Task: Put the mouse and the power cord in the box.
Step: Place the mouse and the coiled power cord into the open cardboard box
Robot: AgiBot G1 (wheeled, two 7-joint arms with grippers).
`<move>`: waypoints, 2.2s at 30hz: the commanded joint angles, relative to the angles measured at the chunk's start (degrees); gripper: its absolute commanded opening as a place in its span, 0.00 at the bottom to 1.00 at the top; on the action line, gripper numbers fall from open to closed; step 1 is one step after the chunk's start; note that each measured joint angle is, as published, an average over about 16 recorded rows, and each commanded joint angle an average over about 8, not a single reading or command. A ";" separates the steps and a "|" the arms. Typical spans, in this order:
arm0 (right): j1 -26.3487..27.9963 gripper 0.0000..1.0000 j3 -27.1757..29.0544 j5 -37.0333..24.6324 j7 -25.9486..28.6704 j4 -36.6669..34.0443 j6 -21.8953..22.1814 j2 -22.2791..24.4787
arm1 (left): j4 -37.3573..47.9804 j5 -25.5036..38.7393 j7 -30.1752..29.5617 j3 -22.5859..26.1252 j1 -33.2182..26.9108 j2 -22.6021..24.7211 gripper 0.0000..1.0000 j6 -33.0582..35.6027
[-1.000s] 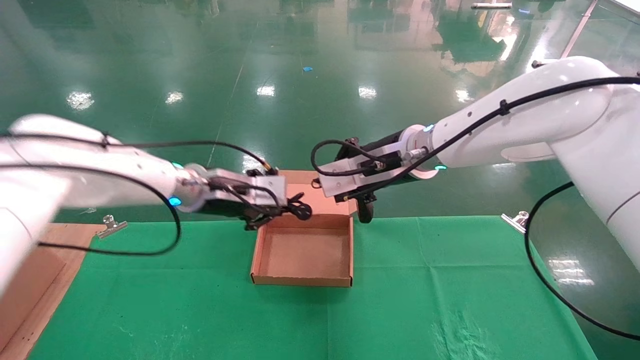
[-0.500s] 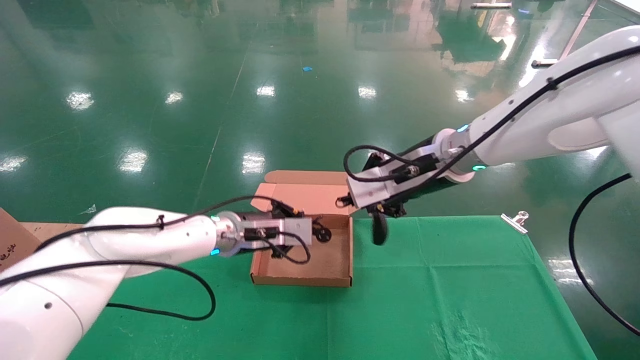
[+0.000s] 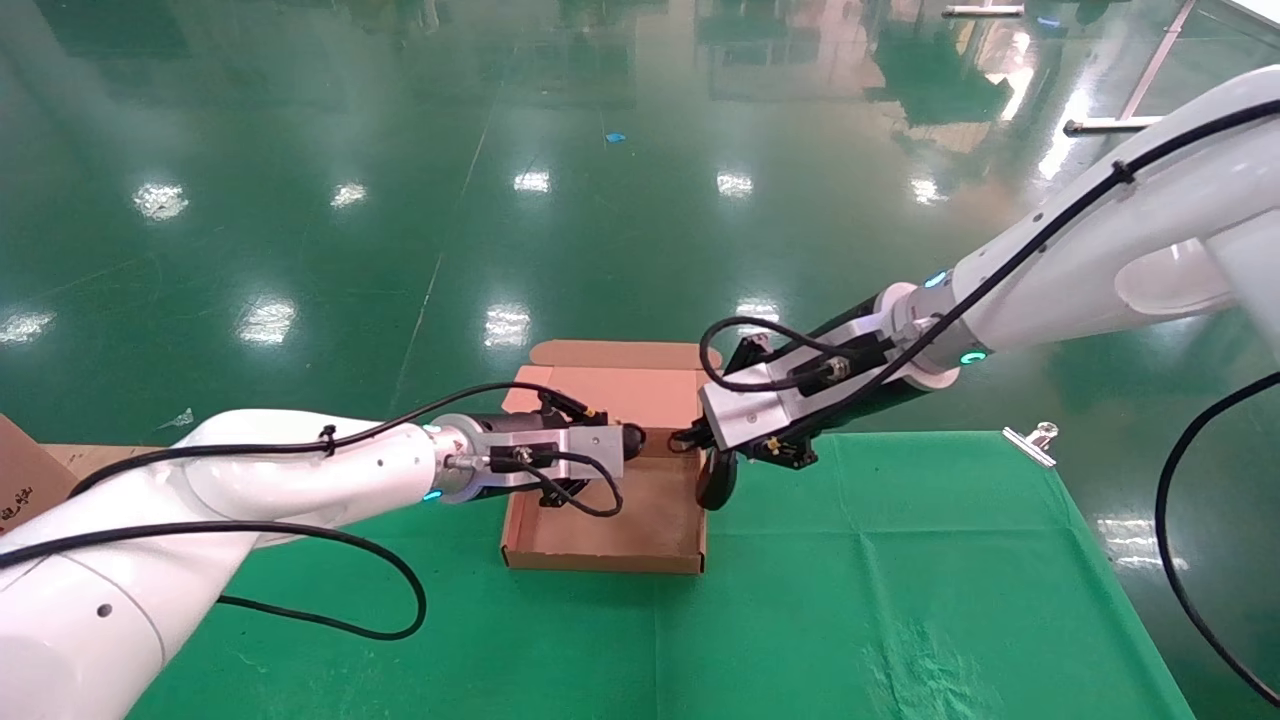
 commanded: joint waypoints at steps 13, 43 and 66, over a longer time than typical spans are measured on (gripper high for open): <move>-1.34 0.00 -3.65 2.21 5.13 8.83 5.69 -0.83 | 4.45 -5.51 -0.40 1.75 -2.88 -1.26 1.00 -1.20; -9.63 1.00 -20.98 8.67 17.06 23.98 33.49 -1.09 | 14.14 -16.58 14.15 -5.22 -8.34 -13.91 1.00 22.21; -9.38 1.00 -20.28 7.87 16.51 24.38 32.37 -0.49 | 12.91 -16.40 13.16 -5.33 -7.83 -13.83 1.00 21.65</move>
